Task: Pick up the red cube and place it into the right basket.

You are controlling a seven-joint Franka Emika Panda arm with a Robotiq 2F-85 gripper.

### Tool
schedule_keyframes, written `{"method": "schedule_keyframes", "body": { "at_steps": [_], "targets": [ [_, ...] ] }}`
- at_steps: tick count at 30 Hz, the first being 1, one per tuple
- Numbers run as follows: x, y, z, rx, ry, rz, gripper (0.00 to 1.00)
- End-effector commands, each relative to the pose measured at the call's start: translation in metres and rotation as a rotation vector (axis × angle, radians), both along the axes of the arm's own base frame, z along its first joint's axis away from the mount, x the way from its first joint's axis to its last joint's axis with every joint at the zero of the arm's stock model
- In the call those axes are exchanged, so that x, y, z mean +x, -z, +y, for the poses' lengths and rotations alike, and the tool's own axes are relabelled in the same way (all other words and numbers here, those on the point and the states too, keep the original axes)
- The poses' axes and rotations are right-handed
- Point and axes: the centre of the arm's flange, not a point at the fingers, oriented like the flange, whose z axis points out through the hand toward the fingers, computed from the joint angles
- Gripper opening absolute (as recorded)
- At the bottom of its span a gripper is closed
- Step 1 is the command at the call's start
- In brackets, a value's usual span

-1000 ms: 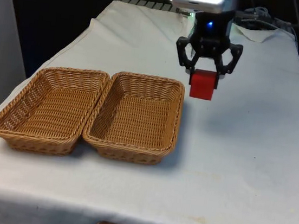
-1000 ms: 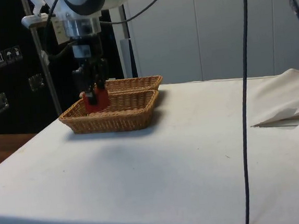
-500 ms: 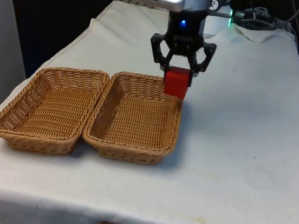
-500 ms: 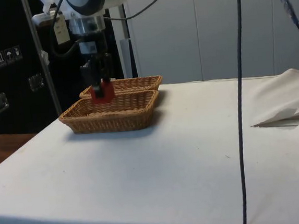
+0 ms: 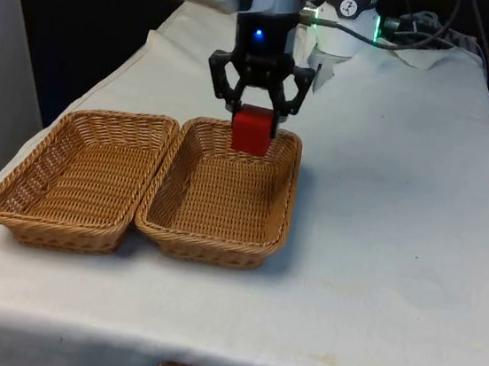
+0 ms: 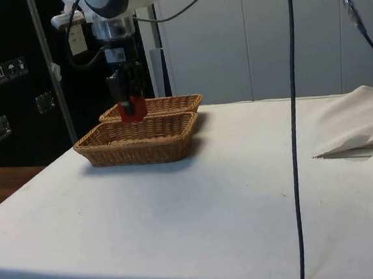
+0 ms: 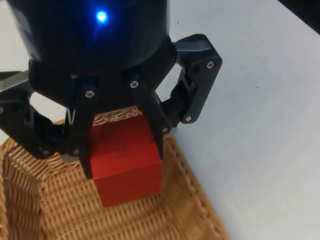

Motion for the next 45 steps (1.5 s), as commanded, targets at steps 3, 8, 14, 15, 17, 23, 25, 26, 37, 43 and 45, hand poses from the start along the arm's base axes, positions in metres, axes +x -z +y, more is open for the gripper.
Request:
{"method": "schedule_keyframes", "body": {
  "at_steps": [3, 8, 14, 15, 17, 23, 25, 26, 37, 43, 45],
  "targets": [
    [0.002, 0.0, -0.011, 0.011, -0.001, 0.005, 0.03],
    [0.004, 0.0, -0.024, 0.009, 0.0, 0.002, 0.03],
    [0.007, 0.0, -0.04, -0.005, 0.003, -0.011, 0.03],
    [0.008, 0.0, -0.048, 0.003, 0.002, -0.006, 0.03],
    [0.01, 0.0, -0.058, -0.003, 0.002, -0.009, 0.03],
    [0.01, -0.001, -0.077, -0.013, -0.001, -0.01, 0.03],
    [0.01, -0.001, -0.077, -0.023, 0.0, -0.017, 0.03],
    [0.01, -0.001, -0.084, -0.016, -0.001, -0.011, 0.03],
    [0.013, 0.002, -0.12, -0.019, 0.003, -0.023, 0.03],
    [0.014, 0.007, -0.134, -0.019, 0.004, -0.039, 0.03],
    [0.015, 0.012, -0.143, 0.002, 0.005, -0.036, 0.03]
  ]
}}
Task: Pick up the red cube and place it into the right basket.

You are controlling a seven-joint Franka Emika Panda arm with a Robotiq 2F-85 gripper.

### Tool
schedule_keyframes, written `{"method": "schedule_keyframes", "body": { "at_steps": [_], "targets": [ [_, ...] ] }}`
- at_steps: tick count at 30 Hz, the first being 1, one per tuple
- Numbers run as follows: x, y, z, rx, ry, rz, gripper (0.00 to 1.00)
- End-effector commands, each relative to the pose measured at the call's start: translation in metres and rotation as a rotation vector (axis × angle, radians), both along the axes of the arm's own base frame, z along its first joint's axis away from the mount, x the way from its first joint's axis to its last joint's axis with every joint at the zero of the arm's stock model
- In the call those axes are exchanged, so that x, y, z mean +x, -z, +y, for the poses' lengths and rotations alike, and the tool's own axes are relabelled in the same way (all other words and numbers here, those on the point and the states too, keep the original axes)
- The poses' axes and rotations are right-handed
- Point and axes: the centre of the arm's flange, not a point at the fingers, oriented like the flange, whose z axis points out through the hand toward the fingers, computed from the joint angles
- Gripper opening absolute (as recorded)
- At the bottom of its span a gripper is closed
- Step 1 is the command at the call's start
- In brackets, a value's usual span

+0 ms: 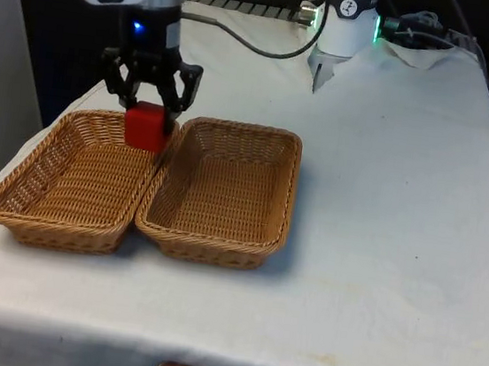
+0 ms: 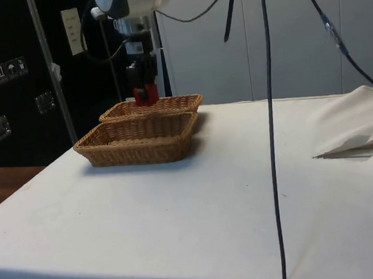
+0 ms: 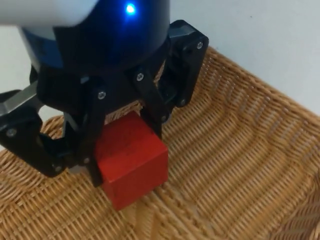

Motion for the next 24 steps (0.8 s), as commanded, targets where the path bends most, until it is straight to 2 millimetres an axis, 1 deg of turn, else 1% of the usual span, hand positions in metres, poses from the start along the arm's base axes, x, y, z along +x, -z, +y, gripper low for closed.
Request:
{"method": "schedule_keyframes", "body": {
  "at_steps": [1, 5, 6, 7, 11, 12, 13, 14, 18, 20, 21, 22, 24],
  "targets": [
    [0.001, 0.003, -0.006, 0.016, 0.0, 0.006, 0.03],
    [0.002, 0.009, -0.021, 0.024, 0.001, -0.001, 0.03],
    [0.001, 0.008, -0.018, 0.012, 0.002, -0.007, 0.03],
    [0.002, 0.01, -0.025, 0.024, 0.001, -0.003, 0.03],
    [0.002, 0.014, -0.037, 0.026, 0.002, -0.005, 0.03],
    [0.002, 0.015, -0.043, 0.023, 0.003, -0.006, 0.03],
    [0.002, 0.014, -0.04, 0.013, 0.004, -0.016, 0.03],
    [0.002, 0.015, -0.047, 0.021, 0.003, -0.006, 0.03],
    [0.004, 0.017, -0.061, 0.012, 0.005, -0.004, 0.03],
    [0.004, 0.021, -0.066, 0.008, 0.005, -0.001, 0.03],
    [0.003, 0.017, -0.064, -0.001, 0.005, -0.012, 0.03],
    [0.005, 0.025, -0.068, 0.006, 0.005, 0.001, 0.03],
    [0.006, 0.031, -0.07, 0.004, 0.006, 0.004, 0.03]
  ]
}}
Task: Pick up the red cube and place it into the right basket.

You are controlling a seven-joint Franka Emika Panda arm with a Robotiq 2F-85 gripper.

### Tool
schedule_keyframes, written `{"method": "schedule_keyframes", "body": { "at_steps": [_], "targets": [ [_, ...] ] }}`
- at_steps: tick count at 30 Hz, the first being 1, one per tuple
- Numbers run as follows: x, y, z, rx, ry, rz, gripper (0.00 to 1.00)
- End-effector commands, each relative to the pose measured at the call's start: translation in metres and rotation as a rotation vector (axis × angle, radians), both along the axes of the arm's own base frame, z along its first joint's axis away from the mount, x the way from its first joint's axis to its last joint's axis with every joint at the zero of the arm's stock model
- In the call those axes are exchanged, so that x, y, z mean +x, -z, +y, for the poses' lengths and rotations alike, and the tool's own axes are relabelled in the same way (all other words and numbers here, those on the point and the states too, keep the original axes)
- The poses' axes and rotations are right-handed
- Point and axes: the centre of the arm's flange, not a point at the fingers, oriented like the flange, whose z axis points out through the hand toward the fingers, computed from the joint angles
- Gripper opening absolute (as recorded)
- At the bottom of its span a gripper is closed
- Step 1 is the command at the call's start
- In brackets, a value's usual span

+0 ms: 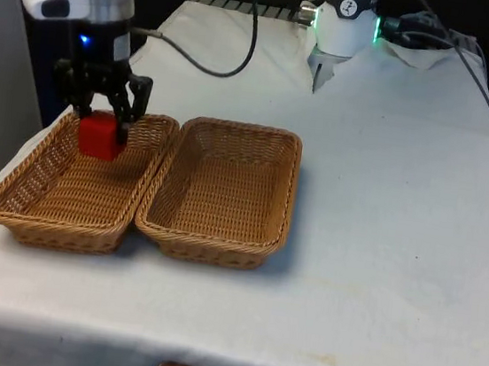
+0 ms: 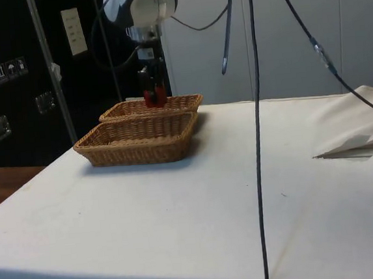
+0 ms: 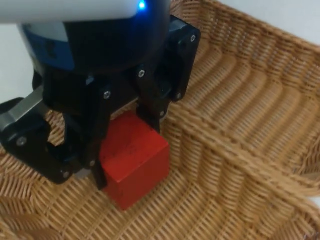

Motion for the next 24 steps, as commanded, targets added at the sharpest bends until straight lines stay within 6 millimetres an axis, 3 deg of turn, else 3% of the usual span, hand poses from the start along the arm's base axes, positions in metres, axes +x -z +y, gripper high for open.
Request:
{"method": "schedule_keyframes", "body": {
  "at_steps": [1, 8, 16, 20, 21, 22, 23, 24],
  "targets": [
    [0.003, 0.007, -0.002, 0.005, -0.001, 0.009, 0.03],
    [0.005, 0.027, -0.012, -0.005, 0.003, 0.009, 0.03],
    [0.004, 0.031, -0.014, -0.008, 0.005, 0.007, 0.06],
    [0.003, 0.032, -0.015, -0.009, 0.005, 0.008, 0.39],
    [0.003, 0.032, -0.015, -0.01, 0.007, 0.008, 0.59],
    [0.002, 0.032, -0.014, -0.011, 0.006, 0.01, 0.68],
    [0.003, 0.032, -0.015, -0.01, 0.006, 0.008, 0.68],
    [0.003, 0.032, -0.015, -0.01, 0.006, 0.008, 0.77]
  ]
}}
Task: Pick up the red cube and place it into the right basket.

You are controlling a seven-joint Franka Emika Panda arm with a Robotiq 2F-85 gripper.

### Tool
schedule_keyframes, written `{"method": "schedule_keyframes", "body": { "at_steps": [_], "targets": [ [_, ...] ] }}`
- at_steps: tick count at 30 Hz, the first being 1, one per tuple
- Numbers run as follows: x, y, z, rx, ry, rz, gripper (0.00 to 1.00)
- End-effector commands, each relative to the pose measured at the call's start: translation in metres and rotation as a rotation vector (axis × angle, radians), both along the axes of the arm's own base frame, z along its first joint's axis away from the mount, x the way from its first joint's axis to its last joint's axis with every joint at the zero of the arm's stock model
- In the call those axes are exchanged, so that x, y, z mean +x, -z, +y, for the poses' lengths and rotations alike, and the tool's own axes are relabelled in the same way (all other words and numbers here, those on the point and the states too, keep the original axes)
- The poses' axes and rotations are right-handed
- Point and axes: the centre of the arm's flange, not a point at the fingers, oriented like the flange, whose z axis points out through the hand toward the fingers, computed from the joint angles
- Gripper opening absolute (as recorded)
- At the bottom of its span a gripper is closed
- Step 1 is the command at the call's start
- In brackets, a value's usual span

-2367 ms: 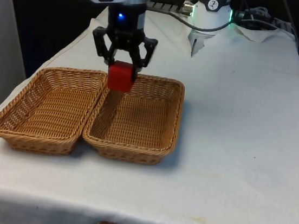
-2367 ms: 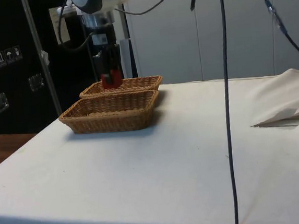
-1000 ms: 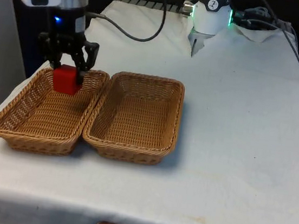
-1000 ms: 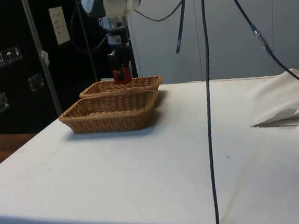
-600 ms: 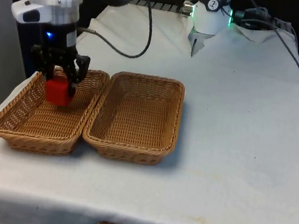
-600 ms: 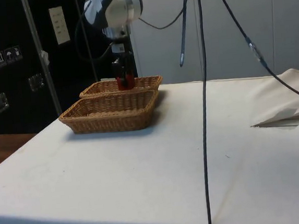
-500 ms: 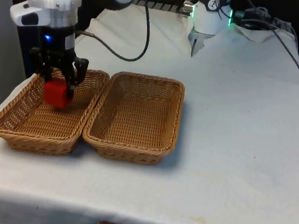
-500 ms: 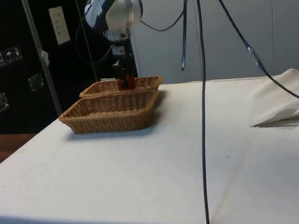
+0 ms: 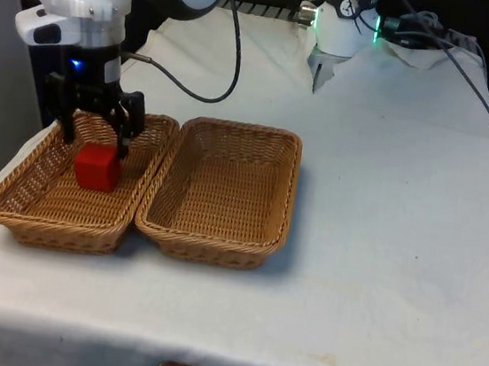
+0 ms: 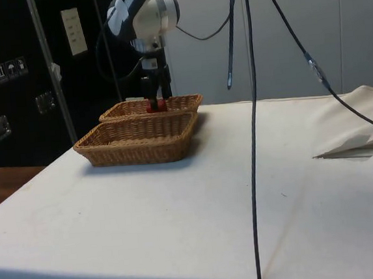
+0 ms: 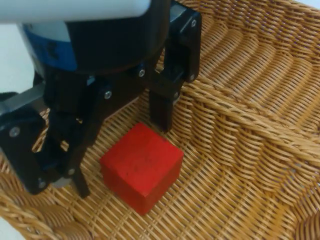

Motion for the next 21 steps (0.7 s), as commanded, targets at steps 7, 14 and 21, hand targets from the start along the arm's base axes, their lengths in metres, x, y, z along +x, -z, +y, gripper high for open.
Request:
{"method": "schedule_keyframes", "body": {
  "at_steps": [7, 14, 21],
  "targets": [
    [0.0, 0.0, 0.0, 0.001, 0.0, -0.001, 1.0],
    [0.001, -0.022, -0.005, -0.001, 0.001, -0.003, 1.0],
    [0.0, -0.043, -0.005, 0.004, 0.003, -0.006, 1.0]
  ]
}}
